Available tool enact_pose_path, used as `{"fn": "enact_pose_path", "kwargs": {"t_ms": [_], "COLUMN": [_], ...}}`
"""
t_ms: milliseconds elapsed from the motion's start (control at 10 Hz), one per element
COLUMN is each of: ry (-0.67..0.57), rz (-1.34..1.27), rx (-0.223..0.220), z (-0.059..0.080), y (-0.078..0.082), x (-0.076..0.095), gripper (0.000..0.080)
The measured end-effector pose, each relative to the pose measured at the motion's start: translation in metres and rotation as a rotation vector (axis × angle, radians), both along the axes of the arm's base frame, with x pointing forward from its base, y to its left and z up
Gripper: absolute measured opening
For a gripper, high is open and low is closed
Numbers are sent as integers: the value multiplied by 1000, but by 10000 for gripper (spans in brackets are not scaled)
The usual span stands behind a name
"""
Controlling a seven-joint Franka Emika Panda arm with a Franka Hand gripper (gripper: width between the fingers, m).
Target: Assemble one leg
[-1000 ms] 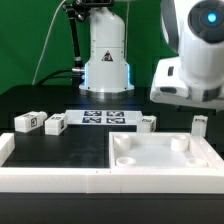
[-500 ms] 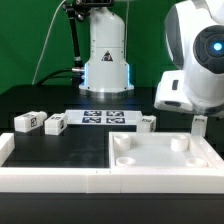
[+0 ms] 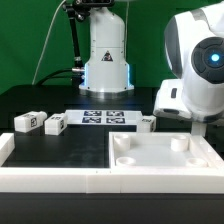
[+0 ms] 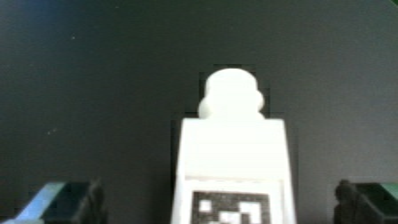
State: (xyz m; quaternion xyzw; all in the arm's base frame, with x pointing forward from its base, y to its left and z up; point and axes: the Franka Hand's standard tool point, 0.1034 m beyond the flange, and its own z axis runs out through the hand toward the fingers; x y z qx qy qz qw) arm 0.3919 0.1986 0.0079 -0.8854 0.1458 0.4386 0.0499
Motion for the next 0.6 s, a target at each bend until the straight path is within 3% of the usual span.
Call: {"fn": "enact_pose_path", "kwargs": {"t_ms": [100,300,400,600], "ry": [0,0,0,0], "rz": [-1,-1,-1,-1], "rx": [1,1,1,1], "z": [0,0,0,0], "y": [0,-1,-1,-1], "x": [0,0,0,0], "gripper": [621,323,285,285]}}
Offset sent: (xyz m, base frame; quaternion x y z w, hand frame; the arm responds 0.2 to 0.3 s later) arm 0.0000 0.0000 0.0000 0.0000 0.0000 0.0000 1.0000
